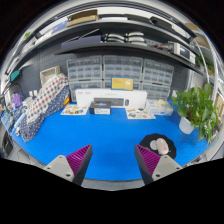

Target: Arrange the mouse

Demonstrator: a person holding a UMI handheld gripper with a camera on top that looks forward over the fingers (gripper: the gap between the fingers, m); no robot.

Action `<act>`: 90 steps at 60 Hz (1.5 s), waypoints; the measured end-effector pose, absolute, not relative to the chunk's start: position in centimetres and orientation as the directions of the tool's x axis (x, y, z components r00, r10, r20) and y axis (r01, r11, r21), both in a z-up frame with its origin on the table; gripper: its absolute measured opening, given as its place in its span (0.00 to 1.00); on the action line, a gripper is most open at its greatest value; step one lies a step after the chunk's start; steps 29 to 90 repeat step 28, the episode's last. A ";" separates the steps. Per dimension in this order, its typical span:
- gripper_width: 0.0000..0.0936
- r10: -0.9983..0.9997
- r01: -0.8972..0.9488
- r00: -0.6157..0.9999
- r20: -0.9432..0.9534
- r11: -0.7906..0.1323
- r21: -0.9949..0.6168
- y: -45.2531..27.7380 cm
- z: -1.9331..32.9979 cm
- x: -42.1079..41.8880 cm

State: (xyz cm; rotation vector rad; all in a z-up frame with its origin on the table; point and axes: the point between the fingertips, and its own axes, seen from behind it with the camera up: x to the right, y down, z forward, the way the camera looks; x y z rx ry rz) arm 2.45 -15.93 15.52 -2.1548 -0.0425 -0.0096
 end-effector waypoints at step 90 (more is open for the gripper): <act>0.91 0.015 0.012 1.000 0.005 -0.516 -0.856 -18.9 18.4 1.2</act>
